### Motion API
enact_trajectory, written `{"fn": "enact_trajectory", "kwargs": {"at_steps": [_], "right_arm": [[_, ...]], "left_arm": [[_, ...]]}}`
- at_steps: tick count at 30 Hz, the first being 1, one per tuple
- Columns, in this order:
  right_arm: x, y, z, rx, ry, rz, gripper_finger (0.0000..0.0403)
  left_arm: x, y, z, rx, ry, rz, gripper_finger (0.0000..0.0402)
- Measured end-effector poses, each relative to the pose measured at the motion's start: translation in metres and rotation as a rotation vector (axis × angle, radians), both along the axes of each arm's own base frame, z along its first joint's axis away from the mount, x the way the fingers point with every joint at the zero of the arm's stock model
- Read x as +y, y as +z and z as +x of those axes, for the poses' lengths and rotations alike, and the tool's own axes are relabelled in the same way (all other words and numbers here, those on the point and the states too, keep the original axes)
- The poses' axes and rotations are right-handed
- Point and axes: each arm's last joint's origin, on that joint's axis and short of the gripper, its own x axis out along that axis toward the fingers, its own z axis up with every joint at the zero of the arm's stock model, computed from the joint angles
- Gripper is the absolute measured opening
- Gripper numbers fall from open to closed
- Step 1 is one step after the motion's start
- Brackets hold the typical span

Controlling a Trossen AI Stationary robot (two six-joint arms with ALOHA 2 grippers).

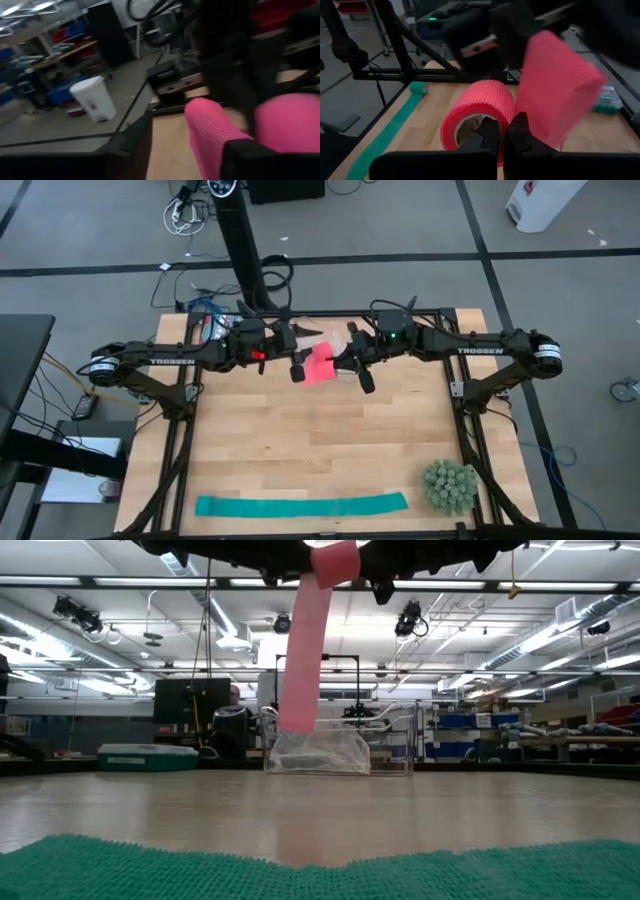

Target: Roll bandage

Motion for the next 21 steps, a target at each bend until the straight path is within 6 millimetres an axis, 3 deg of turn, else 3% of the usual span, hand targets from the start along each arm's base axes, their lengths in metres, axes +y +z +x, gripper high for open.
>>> {"fn": "enact_trajectory", "kwargs": {"at_steps": [6,21], "right_arm": [[0.011,0.0,0.002,-0.002,0.031,-0.009,0.0],[0.028,0.001,0.004,-0.005,0.053,0.041,0.0]], "left_arm": [[0.0,0.002,0.0,-0.018,0.017,0.018,0.02],[-0.02,0.01,0.004,-0.107,-0.198,0.013,0.0203]]}}
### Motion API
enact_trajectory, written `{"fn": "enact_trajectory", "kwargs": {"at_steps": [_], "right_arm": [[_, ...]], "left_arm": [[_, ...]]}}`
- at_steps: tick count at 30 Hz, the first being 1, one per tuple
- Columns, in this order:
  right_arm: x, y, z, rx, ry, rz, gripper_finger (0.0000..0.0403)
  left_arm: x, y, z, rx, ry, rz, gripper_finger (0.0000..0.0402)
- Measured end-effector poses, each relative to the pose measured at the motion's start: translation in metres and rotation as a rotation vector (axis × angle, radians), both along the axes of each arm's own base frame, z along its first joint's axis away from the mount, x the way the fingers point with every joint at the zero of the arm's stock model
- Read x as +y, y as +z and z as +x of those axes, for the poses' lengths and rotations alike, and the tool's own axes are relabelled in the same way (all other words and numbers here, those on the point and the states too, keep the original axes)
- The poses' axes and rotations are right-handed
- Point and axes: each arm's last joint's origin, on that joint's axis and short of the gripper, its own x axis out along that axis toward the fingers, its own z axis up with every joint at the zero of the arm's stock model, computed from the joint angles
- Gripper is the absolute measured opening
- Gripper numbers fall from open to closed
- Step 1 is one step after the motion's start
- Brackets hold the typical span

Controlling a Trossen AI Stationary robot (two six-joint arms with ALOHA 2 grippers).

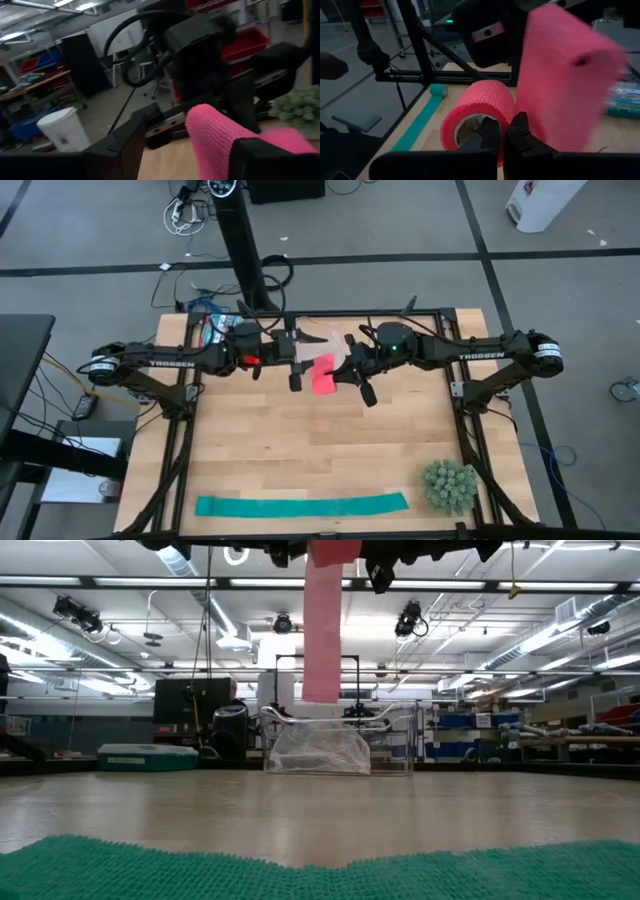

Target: Roll bandage

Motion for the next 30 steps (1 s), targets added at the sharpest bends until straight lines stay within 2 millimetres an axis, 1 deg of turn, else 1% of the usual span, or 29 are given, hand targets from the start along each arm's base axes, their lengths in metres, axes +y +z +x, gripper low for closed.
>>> {"fn": "enact_trajectory", "kwargs": {"at_steps": [8,18,24,30], "right_arm": [[0.008,-0.001,0.0,0.024,0.02,0.034,0.0],[0.01,0.009,-0.009,-0.004,0.013,0.046,0.0],[0.01,0.011,-0.01,-0.032,-0.01,0.034,0.0],[0.007,-0.005,-0.017,-0.134,0.0,0.059,0.0]], "left_arm": [[-0.004,0.003,-0.001,-0.02,-0.021,0.004,0.0203],[-0.004,0.005,-0.001,-0.033,-0.019,0.008,0.0203],[-0.004,0.005,-0.001,-0.041,-0.022,0.024,0.0203],[-0.006,0.005,-0.001,-0.04,-0.065,0.016,0.0203]]}}
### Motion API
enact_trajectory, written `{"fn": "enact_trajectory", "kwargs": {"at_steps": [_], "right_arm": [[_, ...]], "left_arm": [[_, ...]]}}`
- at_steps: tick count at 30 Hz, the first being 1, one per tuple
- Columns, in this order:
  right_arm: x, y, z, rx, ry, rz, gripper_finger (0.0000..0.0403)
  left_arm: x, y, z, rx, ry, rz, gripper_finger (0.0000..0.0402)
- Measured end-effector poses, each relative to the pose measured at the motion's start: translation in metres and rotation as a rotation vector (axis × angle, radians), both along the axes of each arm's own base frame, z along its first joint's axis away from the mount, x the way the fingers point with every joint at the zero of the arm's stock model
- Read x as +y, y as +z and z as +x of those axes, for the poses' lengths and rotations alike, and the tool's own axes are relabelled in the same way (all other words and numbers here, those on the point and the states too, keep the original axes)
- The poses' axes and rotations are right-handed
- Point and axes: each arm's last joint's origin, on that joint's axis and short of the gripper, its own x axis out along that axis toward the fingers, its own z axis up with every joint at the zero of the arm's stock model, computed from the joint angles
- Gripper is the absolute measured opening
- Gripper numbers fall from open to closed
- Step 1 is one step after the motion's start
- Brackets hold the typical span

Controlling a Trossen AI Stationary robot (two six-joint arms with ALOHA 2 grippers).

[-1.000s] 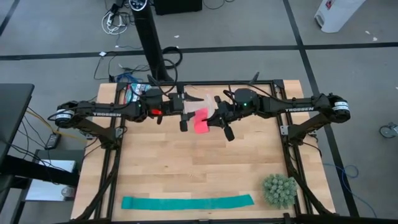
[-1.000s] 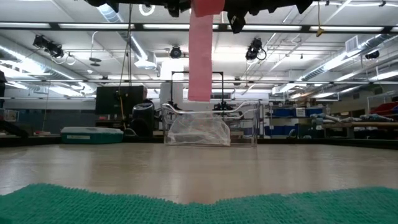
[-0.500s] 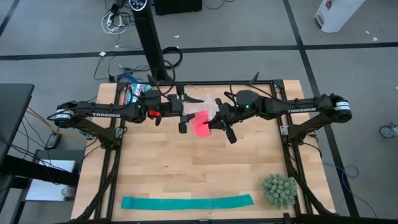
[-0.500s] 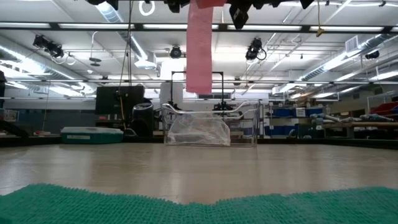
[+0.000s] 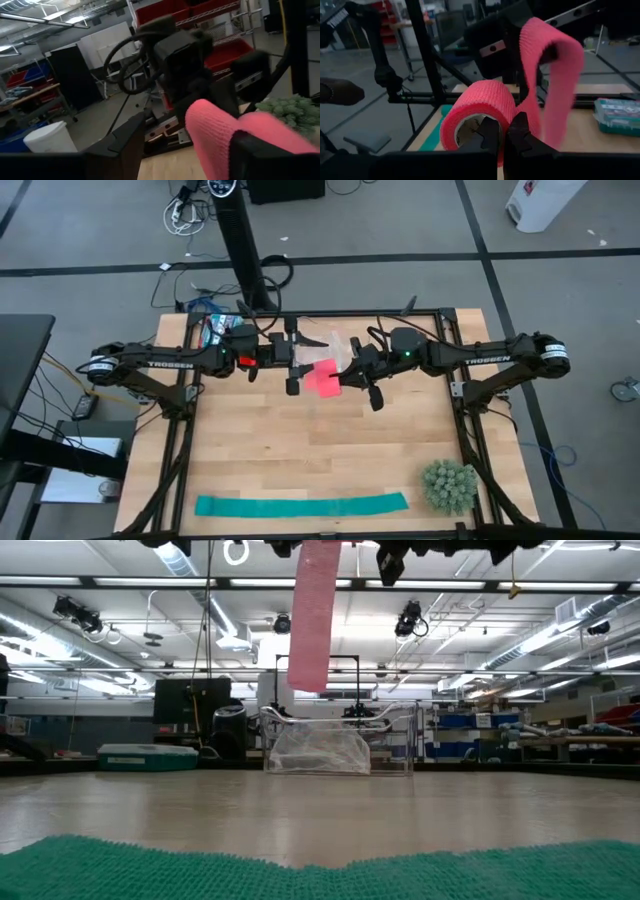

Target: Roll bandage

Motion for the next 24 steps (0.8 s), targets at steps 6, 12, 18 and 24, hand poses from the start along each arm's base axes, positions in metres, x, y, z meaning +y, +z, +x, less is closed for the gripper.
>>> {"fn": "enact_trajectory", "kwargs": {"at_steps": [6,12,18,24], "right_arm": [[-0.002,-0.01,-0.003,-0.083,-0.009,0.001,0.0],[-0.004,-0.011,-0.003,-0.091,-0.015,0.005,0.0],[-0.004,-0.011,-0.003,-0.085,-0.014,0.011,0.0],[-0.004,-0.016,0.001,-0.066,-0.015,0.027,0.0]], "left_arm": [[0.0,0.0,0.0,-0.001,-0.003,0.009,0.0203],[0.0,0.0,0.0,-0.005,-0.005,0.012,0.0203],[-0.001,0.001,0.0,-0.013,-0.025,0.018,0.0203],[-0.014,0.001,0.001,-0.014,-0.095,0.096,0.0203]]}}
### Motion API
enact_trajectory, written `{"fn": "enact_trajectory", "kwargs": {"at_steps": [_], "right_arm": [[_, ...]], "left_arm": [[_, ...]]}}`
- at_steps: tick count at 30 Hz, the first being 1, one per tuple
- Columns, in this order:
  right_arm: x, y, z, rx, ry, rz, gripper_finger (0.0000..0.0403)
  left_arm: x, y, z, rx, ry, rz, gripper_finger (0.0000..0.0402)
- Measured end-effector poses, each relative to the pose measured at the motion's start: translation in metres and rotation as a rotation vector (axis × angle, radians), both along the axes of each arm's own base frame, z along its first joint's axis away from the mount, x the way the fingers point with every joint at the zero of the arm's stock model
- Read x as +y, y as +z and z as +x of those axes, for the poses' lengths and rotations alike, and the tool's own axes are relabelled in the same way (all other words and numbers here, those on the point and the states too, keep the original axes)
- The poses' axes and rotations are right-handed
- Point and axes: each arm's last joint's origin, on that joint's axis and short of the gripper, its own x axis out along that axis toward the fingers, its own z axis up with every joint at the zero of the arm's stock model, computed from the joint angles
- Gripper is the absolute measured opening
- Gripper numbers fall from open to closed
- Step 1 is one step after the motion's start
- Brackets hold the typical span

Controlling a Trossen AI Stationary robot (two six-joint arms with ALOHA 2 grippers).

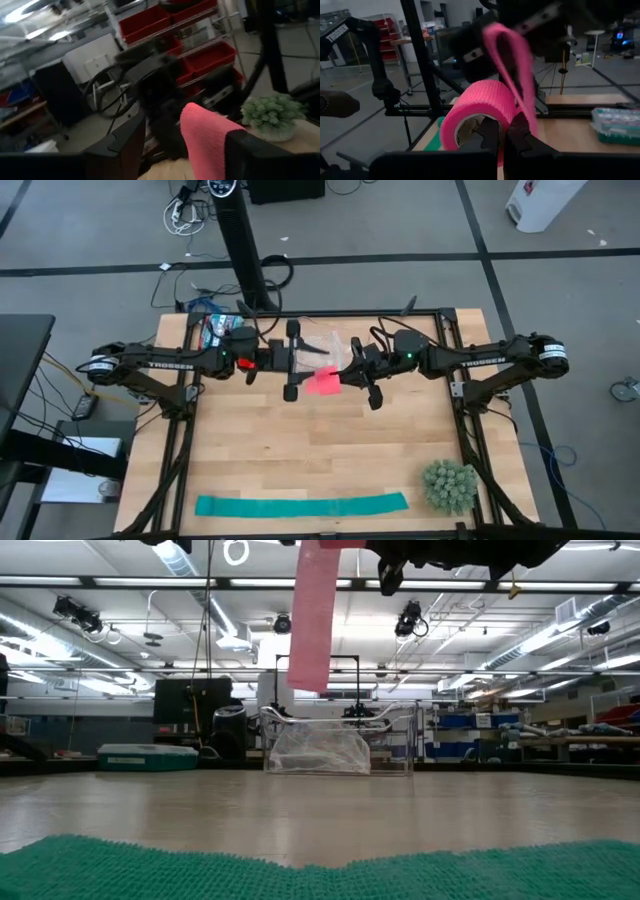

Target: Roll bandage

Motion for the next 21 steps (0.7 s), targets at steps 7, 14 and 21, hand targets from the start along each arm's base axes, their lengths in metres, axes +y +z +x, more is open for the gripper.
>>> {"fn": "enact_trajectory", "kwargs": {"at_steps": [7,14,21], "right_arm": [[-0.002,-0.009,0.007,0.033,-0.023,0.02,0.0],[-0.002,-0.012,0.009,0.037,-0.018,0.027,0.0],[-0.002,-0.024,0.019,0.057,-0.008,0.035,0.0]], "left_arm": [[-0.02,-0.001,0.001,0.005,0.084,0.16,0.0203],[-0.024,0.0,0.001,-0.009,0.089,0.173,0.0203],[-0.025,0.003,0.001,-0.039,0.067,0.172,0.0203]]}}
